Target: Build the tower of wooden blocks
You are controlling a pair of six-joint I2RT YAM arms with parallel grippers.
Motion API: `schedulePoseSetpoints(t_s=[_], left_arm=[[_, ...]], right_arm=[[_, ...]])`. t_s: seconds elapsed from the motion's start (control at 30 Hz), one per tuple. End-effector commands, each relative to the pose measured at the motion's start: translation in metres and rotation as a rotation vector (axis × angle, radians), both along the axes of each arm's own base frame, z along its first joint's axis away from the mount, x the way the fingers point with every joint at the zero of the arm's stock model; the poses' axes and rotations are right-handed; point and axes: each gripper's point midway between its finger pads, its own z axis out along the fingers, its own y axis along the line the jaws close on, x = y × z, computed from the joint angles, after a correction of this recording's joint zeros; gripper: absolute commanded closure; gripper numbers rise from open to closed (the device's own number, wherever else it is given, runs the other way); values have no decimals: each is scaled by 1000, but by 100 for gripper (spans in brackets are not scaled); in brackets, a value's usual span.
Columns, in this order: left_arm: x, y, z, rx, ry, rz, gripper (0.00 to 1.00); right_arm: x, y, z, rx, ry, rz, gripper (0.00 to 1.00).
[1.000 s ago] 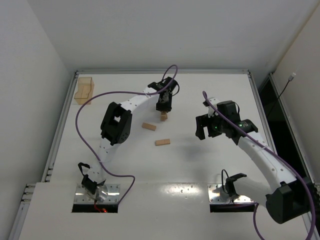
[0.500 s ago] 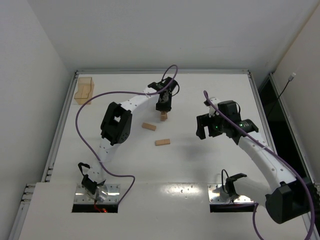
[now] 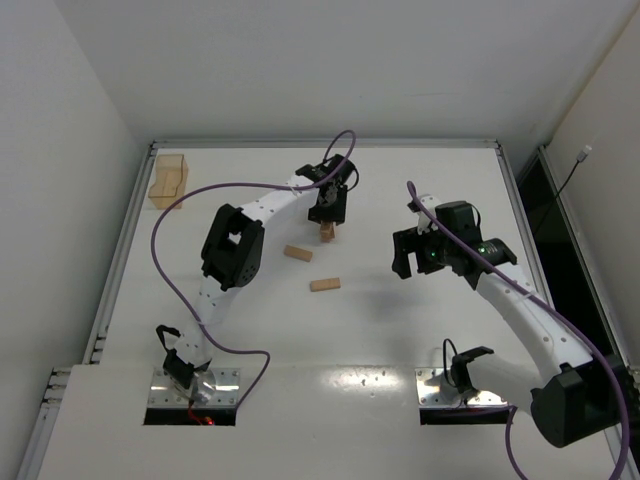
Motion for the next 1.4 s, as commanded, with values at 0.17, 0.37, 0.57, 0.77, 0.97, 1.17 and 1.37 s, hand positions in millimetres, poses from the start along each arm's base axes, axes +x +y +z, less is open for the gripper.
schedulePoseSetpoints(t_s=[0.17,0.37,0.57,0.77,0.97,1.17,1.37], left_arm=[[-1,-8,4,-21,-8,-14,51],[0,-7,4,-15,-13,-10,49],[-1,-2,-4,10,-9,0,46],[-2,3,-16,40,4,8,45],[-6,5,-22,47,20,15,45],[-18,9,-40,59,73,5,50],[-23,4,-45,29,96,-13,72]], right_arm=[[9,5,12,35,-49,-4,18],[9,5,12,35,-49,-4,18],[12,3,10,34,-47,-13,18],[14,2,12,40,-45,-16,18],[16,0,7,35,-28,-26,18],[16,0,4,33,-19,-26,18],[17,2,6,42,-26,-20,18]])
